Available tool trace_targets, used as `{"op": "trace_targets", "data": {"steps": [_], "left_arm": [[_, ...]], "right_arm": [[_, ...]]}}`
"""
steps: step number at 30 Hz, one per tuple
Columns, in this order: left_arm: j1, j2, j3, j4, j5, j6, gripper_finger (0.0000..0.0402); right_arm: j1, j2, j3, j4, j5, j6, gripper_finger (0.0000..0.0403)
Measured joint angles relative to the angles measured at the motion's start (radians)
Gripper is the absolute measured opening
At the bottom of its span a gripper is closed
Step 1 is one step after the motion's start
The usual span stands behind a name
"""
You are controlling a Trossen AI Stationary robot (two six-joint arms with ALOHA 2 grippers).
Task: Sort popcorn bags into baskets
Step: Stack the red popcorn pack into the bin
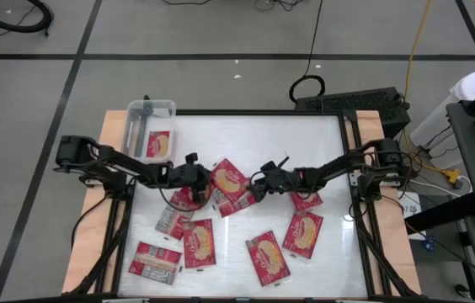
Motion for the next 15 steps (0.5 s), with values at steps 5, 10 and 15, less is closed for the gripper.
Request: {"op": "trace_targets", "data": {"steps": [5,10,15], "left_arm": [[0.0,0.032,0.0,0.052,0.001,-0.002,0.0161],[0.0,0.055,0.0,0.071,0.008,-0.007,0.0161],[0.0,0.094,0.001,0.107,0.008,-0.024,0.0161]], "right_arm": [[-0.013,0.0,0.0,0.005,-0.001,-0.005,0.0273],[-0.016,0.0,0.0,0.024,-0.027,-0.053,0.0242],[-0.012,0.0,0.0,0.086,-0.052,-0.12,0.0161]]}}
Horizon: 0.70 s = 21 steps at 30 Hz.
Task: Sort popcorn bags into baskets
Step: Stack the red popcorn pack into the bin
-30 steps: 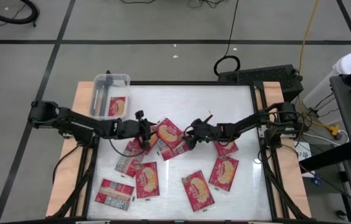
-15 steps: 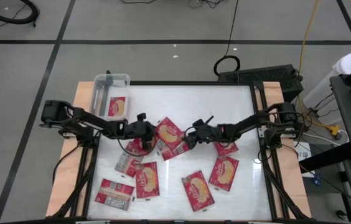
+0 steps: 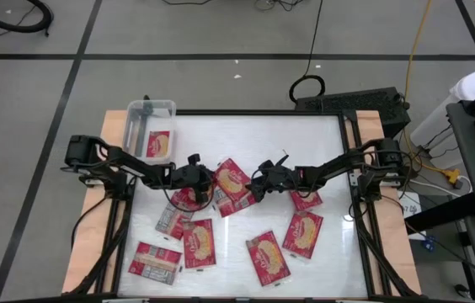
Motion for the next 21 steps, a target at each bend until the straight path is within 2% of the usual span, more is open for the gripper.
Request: {"op": "trace_targets", "data": {"steps": [7,11,17,21], "left_arm": [[0.0,-0.012,-0.001,0.011,-0.004,0.01,0.0161],[-0.005,-0.145,-0.004,-0.059,-0.026,0.035,0.0161],[-0.004,-0.385,-0.003,-0.099,-0.034,0.061,0.0161],[-0.002,-0.502,-0.003,-0.112,-0.034,0.064,0.0163]], "right_arm": [[-0.007,0.0,0.0,0.022,-0.002,-0.091,0.0016],[-0.007,-0.032,0.0,0.026,-0.003,-0.188,0.0017],[-0.007,-0.145,0.001,-0.029,0.001,-0.451,0.0006],[-0.007,-0.218,0.001,-0.087,0.004,-0.57,0.0007]]}}
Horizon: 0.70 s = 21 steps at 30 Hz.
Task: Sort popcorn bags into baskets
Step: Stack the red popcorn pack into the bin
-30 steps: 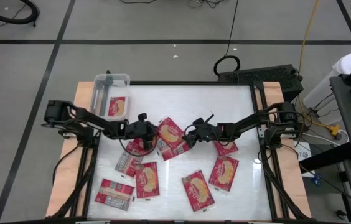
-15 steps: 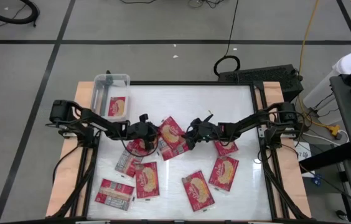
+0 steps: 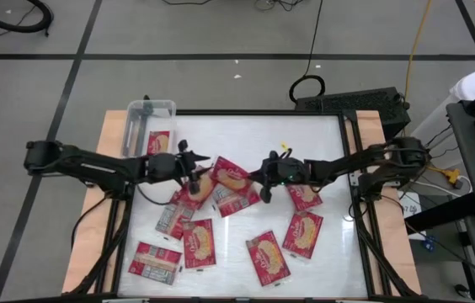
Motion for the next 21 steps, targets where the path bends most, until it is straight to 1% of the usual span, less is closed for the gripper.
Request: {"op": "trace_targets", "data": {"steps": [2,4,10,13,15,18,21], "left_arm": [[0.0,-0.04,0.0,0.001,0.001,0.005,0.0172],[0.0,-0.065,0.0,0.003,0.018,0.013,0.0191],[0.0,-0.078,0.001,0.015,0.1,-0.01,0.0279],[0.006,-0.063,0.008,0.015,0.143,-0.037,0.0313],[0.006,-0.05,0.008,0.017,0.147,-0.048,0.0323],[0.006,-0.028,0.008,0.024,0.151,-0.056,0.0327],[0.006,-0.006,0.008,0.051,0.201,-0.067,0.0321]], "right_arm": [[0.0,-0.027,0.0,-0.028,0.0,-0.061,0.0006],[0.0,-0.046,0.0,-0.05,0.0,-0.116,0.0005],[0.0,-0.054,0.0,-0.079,-0.01,-0.235,0.0005],[0.0,-0.054,0.0,-0.09,-0.048,-0.296,0.0005],[0.002,-0.053,0.0,-0.09,-0.069,-0.342,0.0006],[0.003,-0.053,0.0,-0.087,-0.081,-0.399,0.0006],[0.003,-0.053,0.0,-0.087,-0.081,-0.429,0.0006]]}}
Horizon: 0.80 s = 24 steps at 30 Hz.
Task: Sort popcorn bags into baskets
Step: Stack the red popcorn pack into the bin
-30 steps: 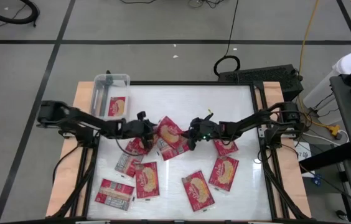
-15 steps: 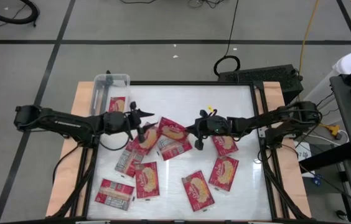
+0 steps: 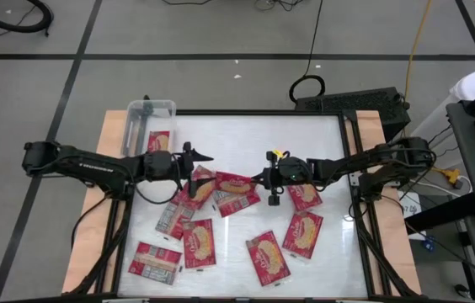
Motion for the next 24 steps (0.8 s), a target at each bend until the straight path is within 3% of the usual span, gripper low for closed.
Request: {"op": "trace_targets", "data": {"steps": [15,19,24], "left_arm": [[0.003,0.199,0.0,0.13,0.077,0.016,0.0221],[0.019,0.238,0.0,0.171,0.073,0.019,0.0171],[0.042,0.251,0.0,0.179,0.07,0.034,0.008]], "right_arm": [[0.011,0.0,0.0,0.016,0.059,-0.074,0.0006],[0.011,0.0,0.0,0.038,0.084,-0.104,0.0006],[0.011,0.0,0.0,0.037,0.11,-0.115,0.0006]]}}
